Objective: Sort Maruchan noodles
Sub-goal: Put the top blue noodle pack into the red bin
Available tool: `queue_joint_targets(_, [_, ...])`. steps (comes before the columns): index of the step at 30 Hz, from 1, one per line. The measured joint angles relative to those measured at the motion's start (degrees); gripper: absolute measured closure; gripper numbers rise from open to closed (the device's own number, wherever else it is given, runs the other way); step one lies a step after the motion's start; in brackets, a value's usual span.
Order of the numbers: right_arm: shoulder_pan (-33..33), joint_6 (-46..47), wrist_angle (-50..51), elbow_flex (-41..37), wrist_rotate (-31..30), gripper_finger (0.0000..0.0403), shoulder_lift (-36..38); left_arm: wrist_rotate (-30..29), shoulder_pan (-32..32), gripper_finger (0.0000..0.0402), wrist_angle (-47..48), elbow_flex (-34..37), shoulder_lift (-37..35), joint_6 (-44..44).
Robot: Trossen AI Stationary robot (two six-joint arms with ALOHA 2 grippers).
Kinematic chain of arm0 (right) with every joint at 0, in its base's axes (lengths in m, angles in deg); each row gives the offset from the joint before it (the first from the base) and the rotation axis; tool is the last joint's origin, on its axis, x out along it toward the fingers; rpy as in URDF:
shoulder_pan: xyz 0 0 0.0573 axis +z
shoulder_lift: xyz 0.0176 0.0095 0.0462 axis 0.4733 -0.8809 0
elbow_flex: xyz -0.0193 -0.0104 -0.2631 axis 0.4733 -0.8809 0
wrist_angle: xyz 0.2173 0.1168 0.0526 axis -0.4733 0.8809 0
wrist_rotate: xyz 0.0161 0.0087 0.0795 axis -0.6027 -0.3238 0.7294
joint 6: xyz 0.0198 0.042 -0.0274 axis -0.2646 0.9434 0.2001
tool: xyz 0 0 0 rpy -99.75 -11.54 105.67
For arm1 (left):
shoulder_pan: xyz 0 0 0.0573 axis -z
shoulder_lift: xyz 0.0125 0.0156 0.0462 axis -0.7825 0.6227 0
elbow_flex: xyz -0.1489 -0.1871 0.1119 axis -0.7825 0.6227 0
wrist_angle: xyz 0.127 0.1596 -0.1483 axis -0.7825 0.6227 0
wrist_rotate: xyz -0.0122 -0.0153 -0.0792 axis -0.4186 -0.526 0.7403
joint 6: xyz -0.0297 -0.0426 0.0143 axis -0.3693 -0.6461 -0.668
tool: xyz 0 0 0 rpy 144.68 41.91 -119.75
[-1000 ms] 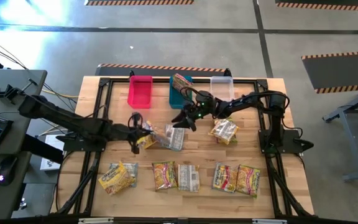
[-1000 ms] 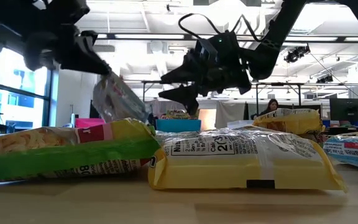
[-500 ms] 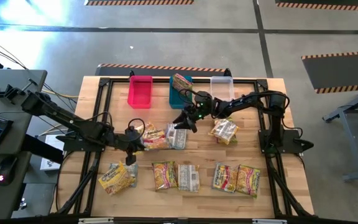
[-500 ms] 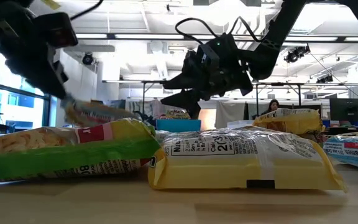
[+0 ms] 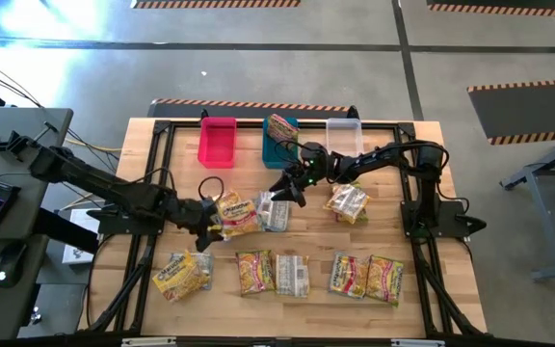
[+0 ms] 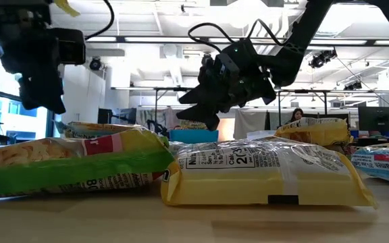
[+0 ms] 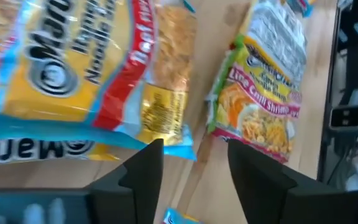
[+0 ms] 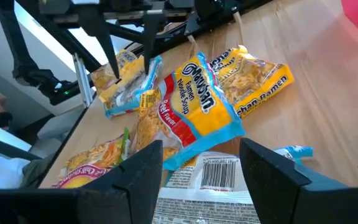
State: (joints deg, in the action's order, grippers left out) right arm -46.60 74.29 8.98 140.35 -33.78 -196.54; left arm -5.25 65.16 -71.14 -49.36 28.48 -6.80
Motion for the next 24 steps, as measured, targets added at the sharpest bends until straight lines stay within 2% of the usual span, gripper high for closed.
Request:
queue_joint_targets(11, [0.0, -1.5, 0.2, 0.0, -0.8, 0.0201, 0.0, 11.2, -17.9, 0.0197, 8.1, 0.0, -3.0, 3.0])
queue_joint_targets(17, [0.0, -1.5, 0.6, 0.0, -1.7, 0.0201, 0.0, 11.9, -25.6, 0.0176, 9.5, 0.0, -1.7, 10.0])
queue_joint_targets(24, [0.0, -1.8, 0.6, 0.0, -1.7, 0.0201, 0.0, 11.7, -31.1, 0.0162, 9.5, 0.0, 0.0, 16.6])
